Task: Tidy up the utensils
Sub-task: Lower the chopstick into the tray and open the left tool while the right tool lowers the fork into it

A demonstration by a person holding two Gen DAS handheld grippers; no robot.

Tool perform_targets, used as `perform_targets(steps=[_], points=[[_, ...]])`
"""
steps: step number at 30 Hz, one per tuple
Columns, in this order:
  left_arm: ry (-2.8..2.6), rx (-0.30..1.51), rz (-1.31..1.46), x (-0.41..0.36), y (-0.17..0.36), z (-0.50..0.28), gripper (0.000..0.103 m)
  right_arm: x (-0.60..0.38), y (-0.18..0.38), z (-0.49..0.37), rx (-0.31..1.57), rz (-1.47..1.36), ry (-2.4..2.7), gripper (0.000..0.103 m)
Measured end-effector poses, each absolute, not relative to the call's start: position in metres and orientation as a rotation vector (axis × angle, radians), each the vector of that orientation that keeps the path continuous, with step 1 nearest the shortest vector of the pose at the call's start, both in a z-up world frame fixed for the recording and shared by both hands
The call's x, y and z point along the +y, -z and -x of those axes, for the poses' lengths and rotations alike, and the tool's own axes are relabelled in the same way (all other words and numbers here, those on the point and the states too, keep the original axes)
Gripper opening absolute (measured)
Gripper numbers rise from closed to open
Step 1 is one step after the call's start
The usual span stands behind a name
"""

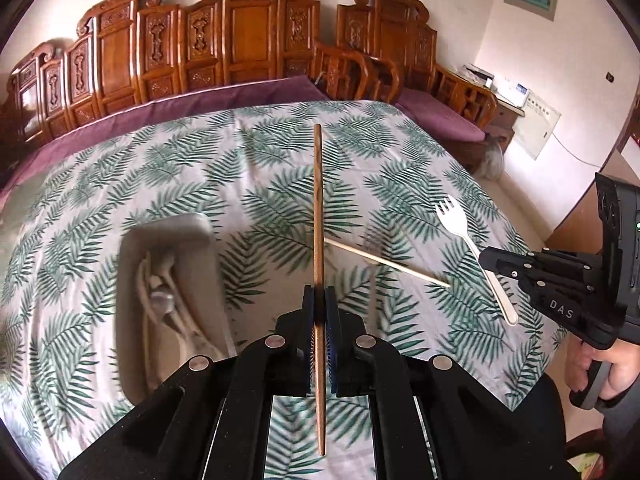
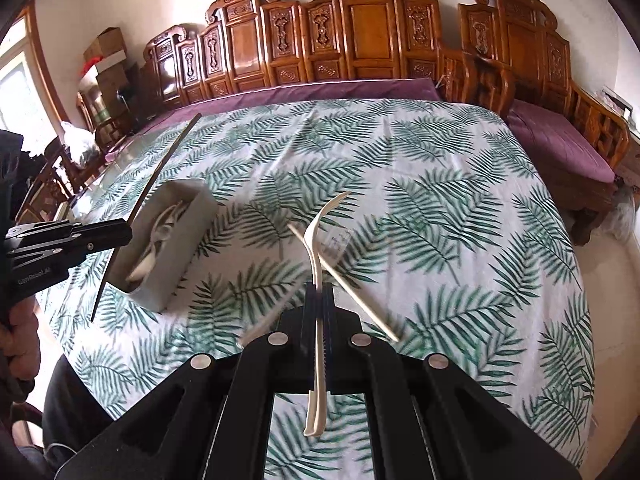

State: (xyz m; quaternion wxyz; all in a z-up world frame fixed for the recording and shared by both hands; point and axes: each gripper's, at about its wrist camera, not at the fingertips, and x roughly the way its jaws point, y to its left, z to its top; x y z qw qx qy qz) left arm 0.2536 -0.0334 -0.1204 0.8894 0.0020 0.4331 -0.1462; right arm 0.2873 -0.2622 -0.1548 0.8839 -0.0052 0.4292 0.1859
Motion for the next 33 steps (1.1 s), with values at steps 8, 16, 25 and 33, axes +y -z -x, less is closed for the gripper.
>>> perform_targets(steps=[8, 16, 25, 33], points=[[0.245, 0.91, 0.045, 0.03, 0.124, -0.263, 0.004, -0.209, 0.137, -0.295, 0.889, 0.025, -0.44, 0.004], [0.194, 0.941, 0.079, 0.076, 0.143, -0.269, 0.004, -0.159, 0.133, -0.301, 0.897, 0.067, -0.495, 0.004], [0.177, 0.98, 0.126, 0.105, 0.171, -0.289, 0.004, -0.127, 0.139, -0.307, 0.923, 0.1, -0.522, 0.004], [0.191, 1.016, 0.117, 0.103, 0.191, -0.302, 0.004, -0.11, 0.142, -0.313, 0.932, 0.113, -0.535, 0.004]])
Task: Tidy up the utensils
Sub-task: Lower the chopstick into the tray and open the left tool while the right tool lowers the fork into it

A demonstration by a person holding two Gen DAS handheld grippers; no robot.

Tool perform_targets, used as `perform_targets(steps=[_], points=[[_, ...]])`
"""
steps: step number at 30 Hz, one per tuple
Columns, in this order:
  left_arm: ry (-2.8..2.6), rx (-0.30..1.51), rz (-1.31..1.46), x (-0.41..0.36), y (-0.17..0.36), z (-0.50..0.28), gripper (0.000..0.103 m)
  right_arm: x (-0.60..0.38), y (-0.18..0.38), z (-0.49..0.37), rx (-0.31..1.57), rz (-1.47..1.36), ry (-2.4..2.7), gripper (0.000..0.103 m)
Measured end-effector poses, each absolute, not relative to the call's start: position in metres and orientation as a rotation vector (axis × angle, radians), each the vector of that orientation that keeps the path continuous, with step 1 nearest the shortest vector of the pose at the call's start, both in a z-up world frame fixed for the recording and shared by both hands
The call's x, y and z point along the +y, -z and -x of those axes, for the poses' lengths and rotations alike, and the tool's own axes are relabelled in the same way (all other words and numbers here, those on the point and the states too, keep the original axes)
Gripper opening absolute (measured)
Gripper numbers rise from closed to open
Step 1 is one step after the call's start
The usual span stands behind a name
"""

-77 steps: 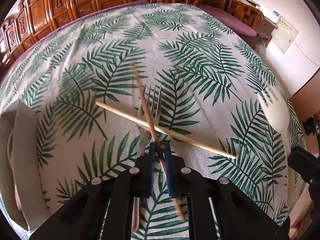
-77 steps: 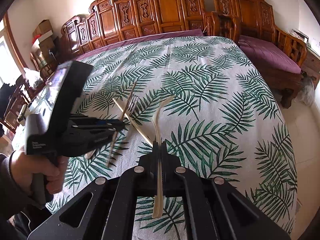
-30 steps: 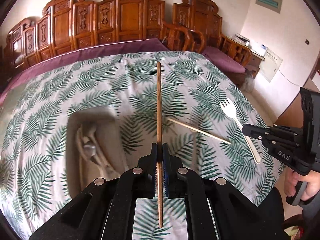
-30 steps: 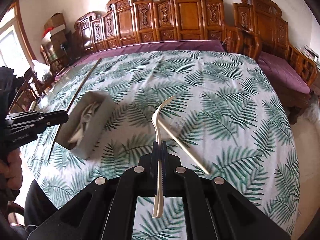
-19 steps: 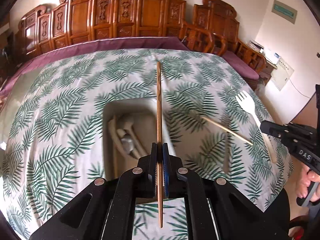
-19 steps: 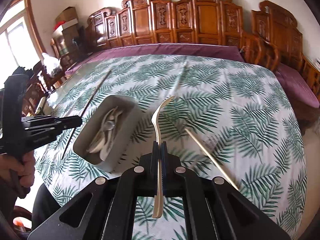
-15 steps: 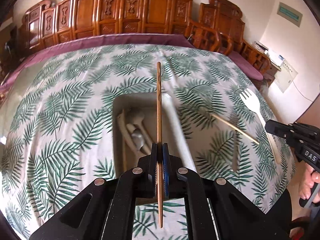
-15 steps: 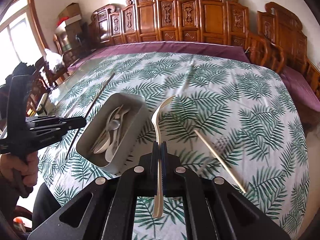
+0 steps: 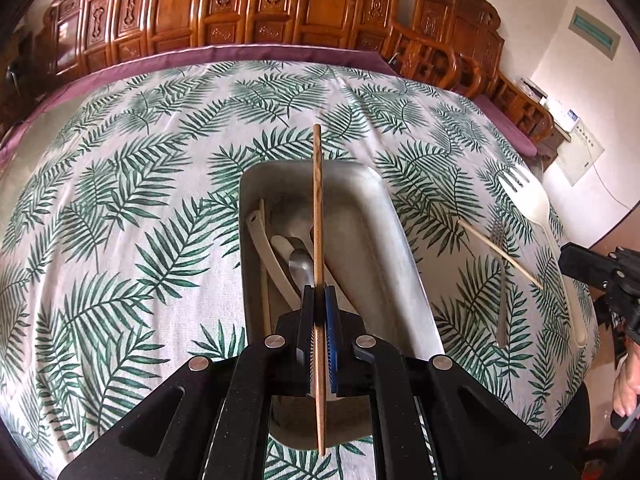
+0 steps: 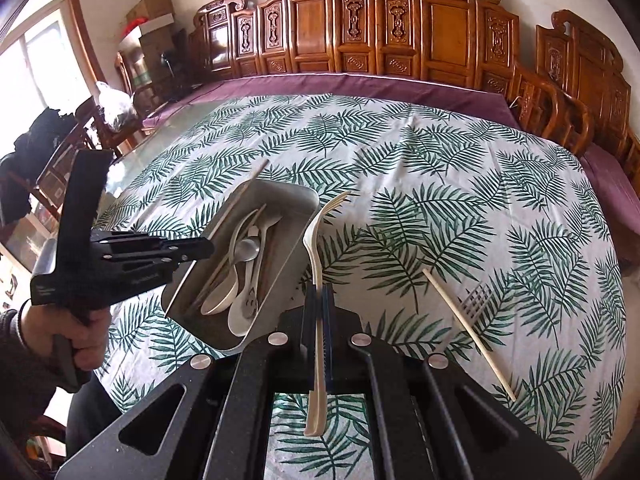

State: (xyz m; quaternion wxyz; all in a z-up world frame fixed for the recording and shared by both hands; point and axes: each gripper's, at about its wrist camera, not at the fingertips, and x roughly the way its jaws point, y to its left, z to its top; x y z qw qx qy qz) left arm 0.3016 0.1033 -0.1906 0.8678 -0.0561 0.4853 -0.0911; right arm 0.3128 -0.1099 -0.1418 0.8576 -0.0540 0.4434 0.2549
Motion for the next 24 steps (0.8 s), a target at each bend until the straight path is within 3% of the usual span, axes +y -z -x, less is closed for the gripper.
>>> perform_targets(steps=[8, 12, 16, 24], points=[[0.202, 1.014, 0.123, 0.105, 0.191, -0.301, 0.007, -0.093, 0.146, -0.316, 0.939, 0.127, -0.554, 0.004], [0.19, 0.991, 0.121, 0.112, 0.183, -0.295, 0.018, -0.083, 0.15, -0.319, 0.947, 0.12, -0.568, 0.004], [0.17, 0.967, 0.121, 0.121, 0.174, -0.289, 0.02, -0.07, 0.154, -0.321, 0.954, 0.115, -0.584, 0.004], [0.103, 0.923, 0.121, 0.146, 0.16, -0.279, 0.035, -0.036, 0.168, -0.336, 0.991, 0.071, -0.614, 0.004]])
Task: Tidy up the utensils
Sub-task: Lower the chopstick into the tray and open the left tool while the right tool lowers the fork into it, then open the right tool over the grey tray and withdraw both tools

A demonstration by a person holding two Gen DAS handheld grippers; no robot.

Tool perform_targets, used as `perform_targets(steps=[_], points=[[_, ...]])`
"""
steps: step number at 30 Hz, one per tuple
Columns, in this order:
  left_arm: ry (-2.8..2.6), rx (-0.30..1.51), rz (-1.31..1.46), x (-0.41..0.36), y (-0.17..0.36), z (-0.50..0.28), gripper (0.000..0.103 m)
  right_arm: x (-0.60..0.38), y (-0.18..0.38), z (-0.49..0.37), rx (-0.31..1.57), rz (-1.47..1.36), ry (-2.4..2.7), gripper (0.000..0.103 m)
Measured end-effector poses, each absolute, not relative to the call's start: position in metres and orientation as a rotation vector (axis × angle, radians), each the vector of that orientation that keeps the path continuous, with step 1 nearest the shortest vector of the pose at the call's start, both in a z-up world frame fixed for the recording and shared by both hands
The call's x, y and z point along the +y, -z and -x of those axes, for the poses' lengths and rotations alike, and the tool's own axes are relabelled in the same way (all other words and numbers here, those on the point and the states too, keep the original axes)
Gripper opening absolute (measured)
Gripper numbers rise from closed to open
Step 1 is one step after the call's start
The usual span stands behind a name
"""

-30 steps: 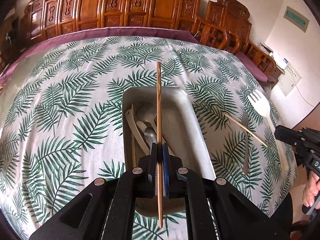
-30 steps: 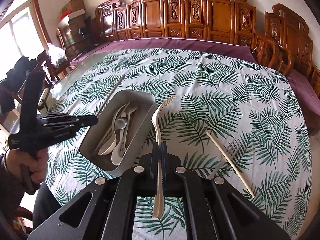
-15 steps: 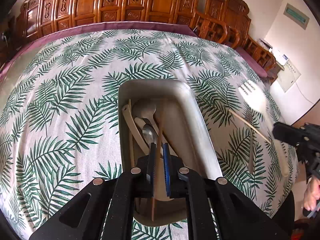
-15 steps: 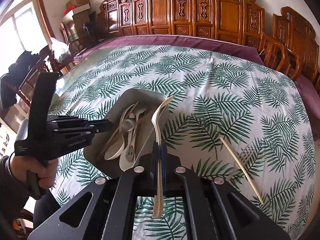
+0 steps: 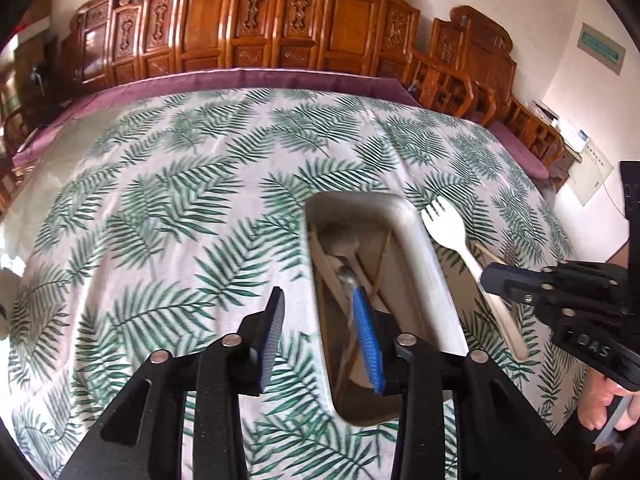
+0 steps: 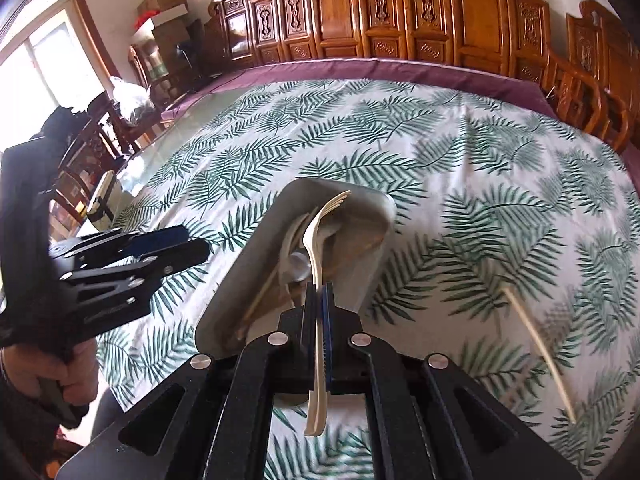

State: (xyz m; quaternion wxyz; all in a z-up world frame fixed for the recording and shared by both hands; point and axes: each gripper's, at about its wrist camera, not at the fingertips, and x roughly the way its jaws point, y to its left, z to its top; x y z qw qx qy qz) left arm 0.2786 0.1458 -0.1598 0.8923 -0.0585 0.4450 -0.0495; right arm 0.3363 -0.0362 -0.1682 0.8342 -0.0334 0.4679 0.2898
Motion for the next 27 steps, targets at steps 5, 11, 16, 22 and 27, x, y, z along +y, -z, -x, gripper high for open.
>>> perform_targets(steps=[5, 11, 16, 22, 27], points=[[0.053, 0.894, 0.124, 0.165, 0.152, -0.27, 0.035, -0.016, 0.183, -0.349, 1.019, 0.048, -0.603, 0.004], [0.02, 0.879, 0.113, 0.177, 0.145, -0.261, 0.035, -0.002, 0.204, -0.363, 1.053, 0.03, -0.578, 0.004], [0.007, 0.877, 0.115, 0.182, 0.141, -0.253, 0.036, 0.006, 0.209, -0.365, 1.038, 0.056, -0.587, 0.005], [0.007, 0.883, 0.127, 0.183, 0.139, -0.25, 0.036, 0.001, 0.203, -0.357, 1.027, 0.046, -0.634, 0.006], [0.02, 0.879, 0.113, 0.172, 0.135, -0.247, 0.037, -0.02, 0.185, -0.346, 0.985, 0.045, -0.641, 0.006]])
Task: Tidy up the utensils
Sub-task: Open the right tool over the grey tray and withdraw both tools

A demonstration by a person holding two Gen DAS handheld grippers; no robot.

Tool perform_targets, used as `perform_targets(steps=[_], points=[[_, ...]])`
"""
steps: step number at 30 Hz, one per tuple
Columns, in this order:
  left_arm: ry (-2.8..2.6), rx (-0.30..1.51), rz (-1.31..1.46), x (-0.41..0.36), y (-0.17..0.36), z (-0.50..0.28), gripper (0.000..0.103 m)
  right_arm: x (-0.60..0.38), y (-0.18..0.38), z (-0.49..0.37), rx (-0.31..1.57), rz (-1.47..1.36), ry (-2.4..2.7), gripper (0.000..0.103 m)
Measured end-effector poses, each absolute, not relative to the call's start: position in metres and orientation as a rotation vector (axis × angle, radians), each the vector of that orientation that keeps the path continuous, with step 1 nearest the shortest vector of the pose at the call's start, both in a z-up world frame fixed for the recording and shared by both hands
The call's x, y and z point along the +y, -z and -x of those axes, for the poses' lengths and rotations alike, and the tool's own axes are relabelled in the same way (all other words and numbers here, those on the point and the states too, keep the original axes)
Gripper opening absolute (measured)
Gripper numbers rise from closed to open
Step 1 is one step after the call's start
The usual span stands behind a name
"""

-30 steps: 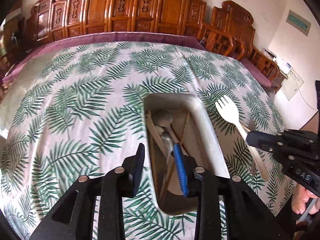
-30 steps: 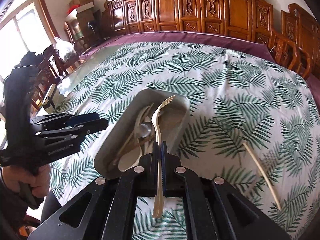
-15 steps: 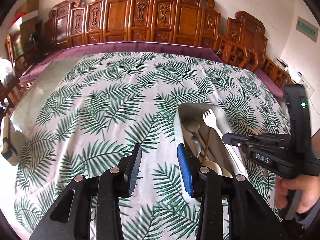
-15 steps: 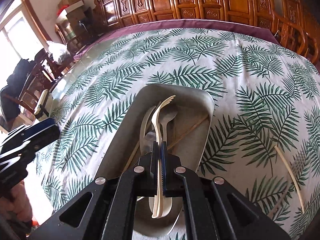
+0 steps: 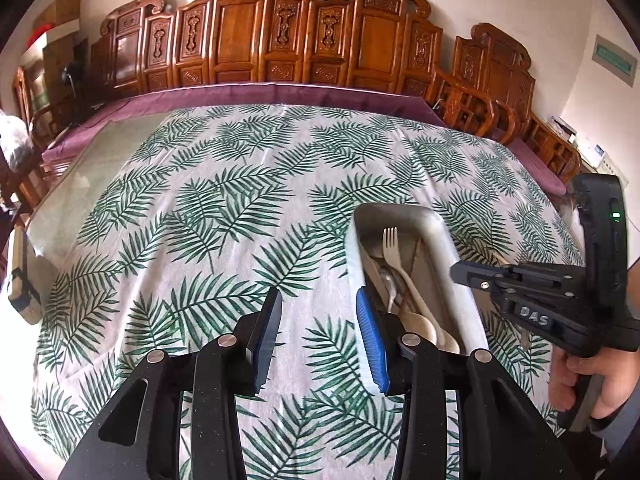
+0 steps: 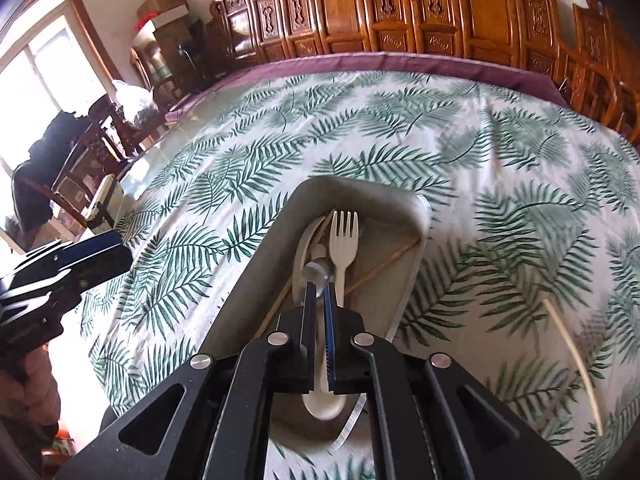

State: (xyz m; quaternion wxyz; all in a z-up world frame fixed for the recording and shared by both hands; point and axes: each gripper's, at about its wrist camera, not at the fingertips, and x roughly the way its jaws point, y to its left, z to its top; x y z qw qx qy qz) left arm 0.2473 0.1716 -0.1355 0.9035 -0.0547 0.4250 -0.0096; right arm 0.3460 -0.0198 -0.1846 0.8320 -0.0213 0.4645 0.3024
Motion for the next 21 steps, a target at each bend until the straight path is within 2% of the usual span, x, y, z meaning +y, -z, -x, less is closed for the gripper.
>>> perform_targets(steps=[8, 10, 11, 12, 14, 17, 21], points=[[0.065, 0.871, 0.081, 0.142, 0.132, -0.249, 0.042, -0.083, 0.17, -0.323, 0.941, 0.078, -0.617, 0.006], [0.08, 0.874, 0.074, 0.133, 0.131, -0.252, 0.042, -0.098, 0.169, -0.32, 0.932, 0.086, -0.605, 0.018], [0.09, 0.874, 0.07, 0.126, 0.131, -0.252, 0.046, -0.106, 0.169, -0.32, 0.936, 0.075, -0.603, 0.018], [0.095, 0.873, 0.068, 0.122, 0.13, -0.253, 0.054, -0.116, 0.169, -0.321, 0.94, 0.067, -0.597, 0.018], [0.115, 0.865, 0.066, 0.11, 0.128, -0.254, 0.059, -0.131, 0.169, -0.322, 0.936, 0.075, -0.574, 0.018], [0.14, 0.863, 0.06, 0.093, 0.128, -0.255, 0.074, -0.152, 0.171, -0.326, 0.94, 0.077, -0.546, 0.018], [0.176, 0.869, 0.046, 0.07, 0.131, -0.256, 0.081, -0.179, 0.177, -0.337, 0.954, 0.103, -0.506, 0.018]])
